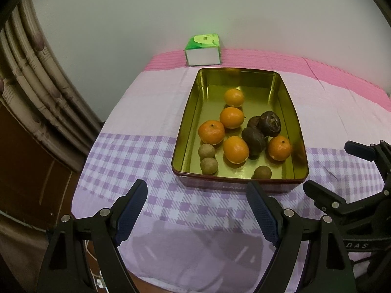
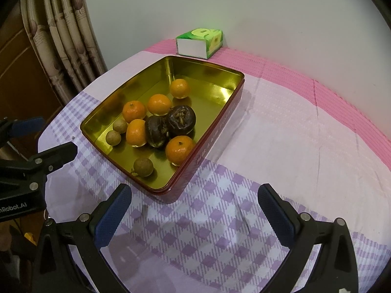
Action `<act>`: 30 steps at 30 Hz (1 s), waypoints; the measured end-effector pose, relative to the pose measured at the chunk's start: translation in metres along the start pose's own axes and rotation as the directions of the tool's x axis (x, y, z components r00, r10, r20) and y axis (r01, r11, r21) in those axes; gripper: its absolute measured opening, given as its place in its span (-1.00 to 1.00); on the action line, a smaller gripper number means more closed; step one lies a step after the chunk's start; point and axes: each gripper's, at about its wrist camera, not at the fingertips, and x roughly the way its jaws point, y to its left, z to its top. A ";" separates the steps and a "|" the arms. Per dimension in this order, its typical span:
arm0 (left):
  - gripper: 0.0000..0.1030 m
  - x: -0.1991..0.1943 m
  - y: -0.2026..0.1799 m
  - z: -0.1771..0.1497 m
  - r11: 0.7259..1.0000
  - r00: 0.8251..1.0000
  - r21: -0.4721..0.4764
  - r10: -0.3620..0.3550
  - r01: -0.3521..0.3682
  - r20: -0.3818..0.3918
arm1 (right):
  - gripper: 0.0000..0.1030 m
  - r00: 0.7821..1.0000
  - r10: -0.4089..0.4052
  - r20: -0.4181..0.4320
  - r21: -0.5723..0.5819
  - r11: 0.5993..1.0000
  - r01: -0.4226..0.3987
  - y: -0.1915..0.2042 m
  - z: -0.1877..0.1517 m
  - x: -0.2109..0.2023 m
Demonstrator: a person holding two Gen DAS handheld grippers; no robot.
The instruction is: Organize fruits
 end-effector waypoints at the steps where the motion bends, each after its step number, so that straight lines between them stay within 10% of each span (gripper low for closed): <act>1: 0.62 0.000 0.000 0.000 1.000 1.000 0.001 0.000 0.000 0.000 | 0.99 1.000 -0.001 -0.001 0.000 1.000 0.001 0.000 0.000 0.000; 30: 0.62 0.002 -0.001 -0.001 1.000 1.000 0.003 0.003 -0.003 -0.002 | 0.99 1.000 -0.006 0.003 0.002 1.000 0.006 0.000 0.000 0.000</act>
